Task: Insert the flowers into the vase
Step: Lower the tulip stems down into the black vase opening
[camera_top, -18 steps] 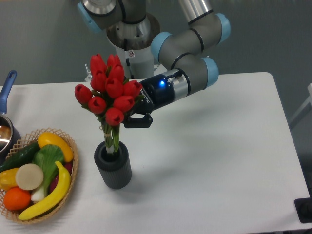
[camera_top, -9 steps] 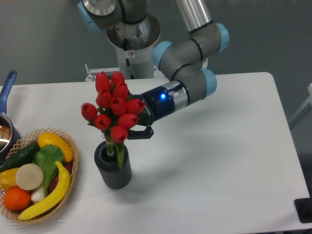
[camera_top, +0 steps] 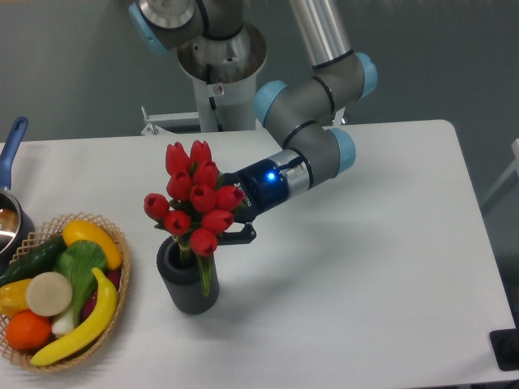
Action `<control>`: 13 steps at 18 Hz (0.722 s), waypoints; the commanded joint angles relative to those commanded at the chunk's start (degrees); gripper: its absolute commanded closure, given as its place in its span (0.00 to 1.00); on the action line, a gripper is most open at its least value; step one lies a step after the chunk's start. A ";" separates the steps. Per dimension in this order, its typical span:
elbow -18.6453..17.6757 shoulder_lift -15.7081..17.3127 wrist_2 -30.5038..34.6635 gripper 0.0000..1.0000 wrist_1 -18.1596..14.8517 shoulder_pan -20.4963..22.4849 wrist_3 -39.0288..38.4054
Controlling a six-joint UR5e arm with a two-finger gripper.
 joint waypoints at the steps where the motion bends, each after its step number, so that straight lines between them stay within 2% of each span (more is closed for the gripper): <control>1: 0.09 -0.53 0.00 0.62 0.00 0.00 0.44; 9: 0.35 -2.11 0.18 0.62 0.18 0.00 0.89; 13: 0.44 -2.38 2.37 0.61 0.18 0.00 0.89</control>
